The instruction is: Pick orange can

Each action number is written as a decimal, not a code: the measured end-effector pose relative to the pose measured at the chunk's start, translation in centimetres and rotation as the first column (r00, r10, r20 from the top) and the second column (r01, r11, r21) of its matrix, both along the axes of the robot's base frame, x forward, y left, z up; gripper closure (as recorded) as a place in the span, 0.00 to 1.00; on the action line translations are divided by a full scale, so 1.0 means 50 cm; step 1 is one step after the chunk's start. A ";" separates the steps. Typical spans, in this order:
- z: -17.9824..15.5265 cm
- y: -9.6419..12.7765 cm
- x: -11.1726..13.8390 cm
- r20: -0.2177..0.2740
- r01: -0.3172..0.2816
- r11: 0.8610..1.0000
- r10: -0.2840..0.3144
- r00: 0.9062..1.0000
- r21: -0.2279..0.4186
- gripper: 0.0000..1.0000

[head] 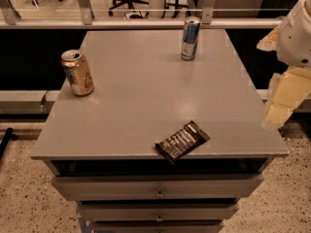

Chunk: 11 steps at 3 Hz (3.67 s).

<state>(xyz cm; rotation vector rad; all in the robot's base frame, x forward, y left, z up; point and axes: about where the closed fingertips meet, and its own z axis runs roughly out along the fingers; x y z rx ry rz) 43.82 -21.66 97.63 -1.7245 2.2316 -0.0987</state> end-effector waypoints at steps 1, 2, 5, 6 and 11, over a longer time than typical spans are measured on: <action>0.000 0.000 0.000 0.000 0.000 1.000 0.000 1.000 0.000 0.00; -0.031 0.090 0.058 0.031 -0.117 0.983 0.114 0.993 0.144 0.00; -0.043 0.322 0.157 0.158 -0.365 0.829 0.329 0.931 0.424 0.00; -0.043 0.323 0.157 0.159 -0.366 0.828 0.329 0.931 0.425 0.00; -0.140 0.634 0.390 0.281 -0.402 0.609 0.289 0.915 0.683 0.00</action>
Offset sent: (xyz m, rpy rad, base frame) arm 0.0535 0.0840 -0.0321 0.3015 -0.0274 0.2276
